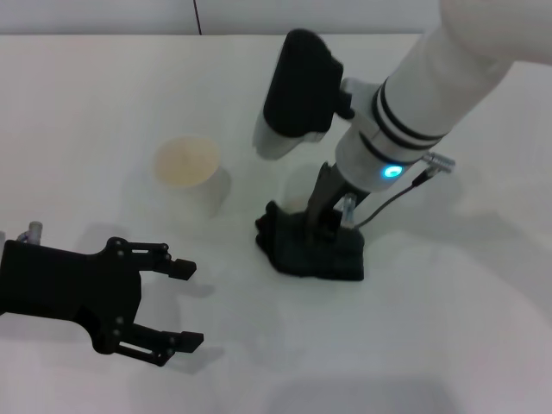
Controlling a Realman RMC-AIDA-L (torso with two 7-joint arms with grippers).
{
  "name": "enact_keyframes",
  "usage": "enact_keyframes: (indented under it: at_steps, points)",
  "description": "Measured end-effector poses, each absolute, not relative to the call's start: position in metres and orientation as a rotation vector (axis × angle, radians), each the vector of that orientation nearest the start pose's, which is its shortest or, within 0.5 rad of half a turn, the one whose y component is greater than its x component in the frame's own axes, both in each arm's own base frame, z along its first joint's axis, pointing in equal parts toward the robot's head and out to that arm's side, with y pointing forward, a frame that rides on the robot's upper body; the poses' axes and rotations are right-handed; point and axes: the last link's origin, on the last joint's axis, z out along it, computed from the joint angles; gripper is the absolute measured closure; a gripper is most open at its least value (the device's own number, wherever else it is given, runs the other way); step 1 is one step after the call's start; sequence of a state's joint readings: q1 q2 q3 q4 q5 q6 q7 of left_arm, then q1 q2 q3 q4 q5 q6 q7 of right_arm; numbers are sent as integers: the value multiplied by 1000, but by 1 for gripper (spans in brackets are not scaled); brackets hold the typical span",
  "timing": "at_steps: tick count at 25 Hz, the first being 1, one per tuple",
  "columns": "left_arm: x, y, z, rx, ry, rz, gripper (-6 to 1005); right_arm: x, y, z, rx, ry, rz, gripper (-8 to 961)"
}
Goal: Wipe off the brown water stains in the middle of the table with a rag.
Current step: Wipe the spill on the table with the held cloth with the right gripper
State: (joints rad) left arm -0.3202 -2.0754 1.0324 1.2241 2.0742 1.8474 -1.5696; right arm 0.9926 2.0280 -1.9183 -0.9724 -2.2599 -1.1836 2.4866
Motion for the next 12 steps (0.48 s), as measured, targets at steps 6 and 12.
enact_keyframes:
  at_steps: [6, 12]
  points:
    - [-239, 271, 28, -3109, -325, -267, 120, 89, 358, -117, -2933, 193, -615, 884]
    - [-240, 272, 27, -3114, -331, -271, 120, 94, 380, -113, -2864, 192, -555, 884]
